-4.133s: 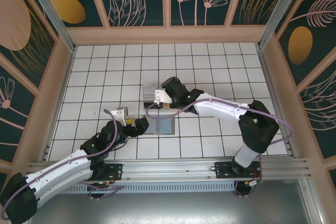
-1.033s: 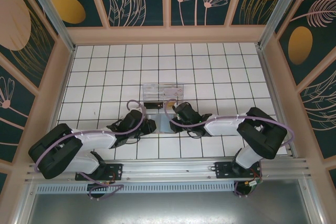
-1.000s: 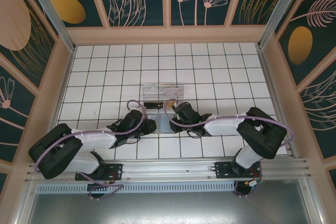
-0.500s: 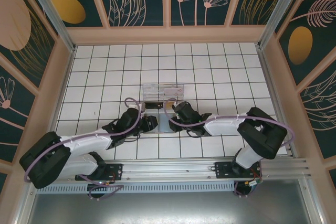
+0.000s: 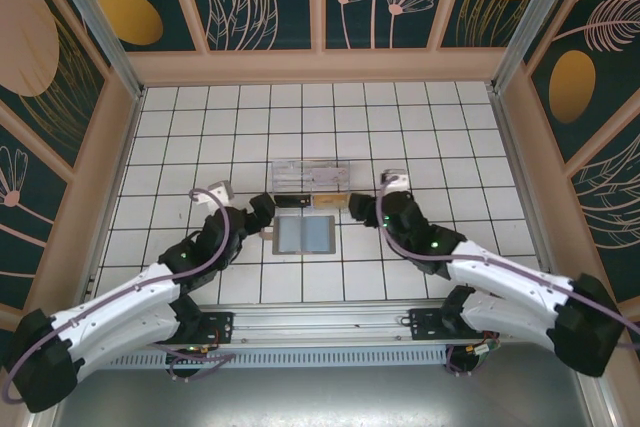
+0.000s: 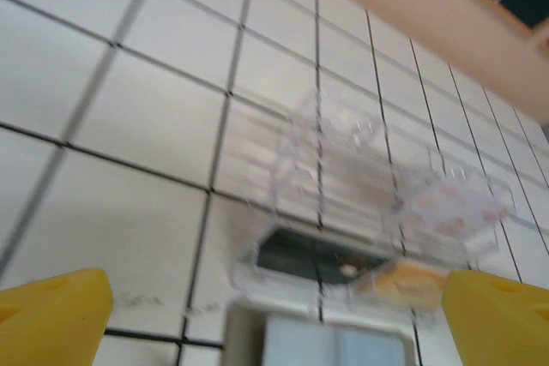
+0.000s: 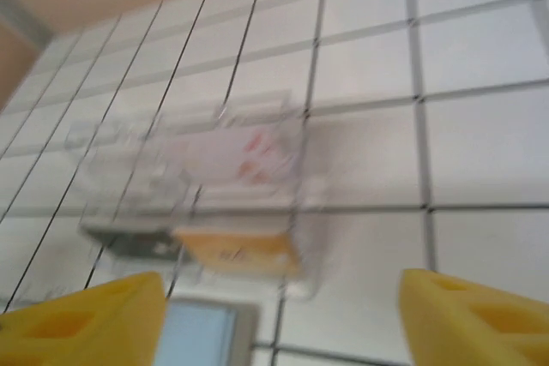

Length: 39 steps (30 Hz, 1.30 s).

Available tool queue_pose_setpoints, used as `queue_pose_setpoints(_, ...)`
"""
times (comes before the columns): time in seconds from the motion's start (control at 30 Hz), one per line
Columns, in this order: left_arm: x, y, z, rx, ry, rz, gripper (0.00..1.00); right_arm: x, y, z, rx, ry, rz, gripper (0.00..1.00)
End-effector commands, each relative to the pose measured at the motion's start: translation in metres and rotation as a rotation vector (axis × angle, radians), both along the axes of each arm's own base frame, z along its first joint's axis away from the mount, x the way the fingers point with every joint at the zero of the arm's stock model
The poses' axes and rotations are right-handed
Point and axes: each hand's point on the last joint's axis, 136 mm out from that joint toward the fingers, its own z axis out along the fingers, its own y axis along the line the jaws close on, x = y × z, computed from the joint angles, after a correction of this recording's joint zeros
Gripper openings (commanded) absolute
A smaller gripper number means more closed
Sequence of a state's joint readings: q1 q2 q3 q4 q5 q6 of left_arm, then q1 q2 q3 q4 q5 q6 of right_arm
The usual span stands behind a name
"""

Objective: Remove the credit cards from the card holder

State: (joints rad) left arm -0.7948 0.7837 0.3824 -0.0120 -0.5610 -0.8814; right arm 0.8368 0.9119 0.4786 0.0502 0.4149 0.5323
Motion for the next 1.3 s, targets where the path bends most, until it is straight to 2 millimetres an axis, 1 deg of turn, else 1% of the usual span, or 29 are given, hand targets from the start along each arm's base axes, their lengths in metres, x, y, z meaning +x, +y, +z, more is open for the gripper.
queue_pose_setpoints(0.0,0.002,0.050,0.018,0.202,-0.108,0.202,0.99,0.010,-0.051,0.018,0.004,-0.110,-0.208,0.83)
queue_pose_setpoints(0.03,0.003,0.059,0.025,0.244,-0.135,0.241,0.99,0.011,-0.063,0.029,0.017,-0.170,-0.249,0.88)
queue_pose_setpoints(0.07,0.003,0.063,0.031,0.287,-0.156,0.255,0.99,0.012,-0.069,0.037,0.018,-0.212,-0.266,0.92)
queue_pose_setpoints(0.1,0.004,0.068,0.036,0.329,-0.179,0.275,0.99,0.013,-0.078,0.045,0.005,-0.272,-0.290,0.99)
queue_pose_setpoints(0.17,0.005,0.080,0.042,0.343,-0.199,0.336,0.99,0.014,-0.088,0.056,-0.029,-0.353,-0.308,0.99)
queue_pose_setpoints(0.23,0.009,0.092,0.042,0.307,-0.197,0.396,0.99,0.018,-0.098,0.064,-0.074,-0.410,-0.332,0.99)
queue_pose_setpoints(0.27,0.011,0.096,0.040,0.307,-0.201,0.414,0.99,0.020,-0.104,0.065,-0.101,-0.423,-0.347,0.99)
queue_pose_setpoints(0.33,0.016,0.098,0.042,0.337,-0.249,0.420,0.99,0.028,-0.120,0.067,-0.141,-0.438,-0.405,0.99)
queue_pose_setpoints(0.4,0.021,0.106,0.043,0.362,-0.278,0.465,0.99,0.038,-0.139,0.063,-0.168,-0.433,-0.464,0.99)
queue_pose_setpoints(0.47,0.032,0.114,0.041,0.367,-0.270,0.486,0.99,0.050,-0.155,0.057,-0.185,-0.413,-0.494,0.99)
queue_pose_setpoints(0.57,0.052,0.133,0.029,0.428,-0.194,0.523,0.98,0.070,-0.184,0.043,-0.218,-0.365,-0.560,0.99)
queue_pose_setpoints(0.63,0.065,0.150,0.021,0.468,-0.130,0.583,0.99,0.081,-0.210,0.026,-0.240,-0.309,-0.639,0.99)
queue_pose_setpoints(0.7,0.075,0.164,0.016,0.493,-0.081,0.612,0.99,0.087,-0.228,0.008,-0.229,-0.266,-0.680,0.99)
queue_pose_setpoints(0.73,0.080,0.168,0.019,0.502,-0.093,0.623,0.99,0.092,-0.232,-0.001,-0.226,-0.246,-0.670,0.99)
queue_pose_setpoints(0.83,0.094,0.175,0.019,0.535,-0.108,0.589,0.99,0.104,-0.230,-0.021,-0.279,-0.206,-0.616,0.99)
queue_pose_setpoints(0.9,0.102,0.186,0.010,0.548,-0.077,0.604,0.99,0.110,-0.230,-0.030,-0.302,-0.205,-0.604,0.99)
queue_pose_setpoints(0.97,0.107,0.197,-0.007,0.562,-0.037,0.604,0.99,0.115,-0.227,-0.039,-0.331,-0.208,-0.573,0.99)
queue_pose_setpoints(1.03,0.109,0.200,-0.019,0.565,-0.052,0.585,0.99,0.123,-0.223,-0.040,-0.336,-0.215,-0.546,0.99)
queue_pose_setpoints(1.1,0.113,0.201,-0.018,0.558,-0.078,0.570,0.99,0.124,-0.214,-0.036,-0.328,-0.275,-0.490,0.99)
queue_pose_setpoints(1.13,0.115,0.198,-0.013,0.559,-0.119,0.550,0.99,0.124,-0.210,-0.040,-0.321,-0.280,-0.460,0.99)
queue_pose_setpoints(1.17,0.116,0.195,-0.010,0.568,-0.145,0.528,0.99,0.124,-0.210,-0.041,-0.314,-0.297,-0.453,0.99)
queue_pose_setpoints(1.2,0.114,0.195,-0.006,0.570,-0.182,0.529,0.99,0.124,-0.212,-0.043,-0.295,-0.279,-0.446,0.99)
queue_pose_setpoints(1.27,0.111,0.195,-0.009,0.540,-0.226,0.508,0.99,0.122,-0.211,-0.044,-0.264,-0.286,-0.418,0.99)
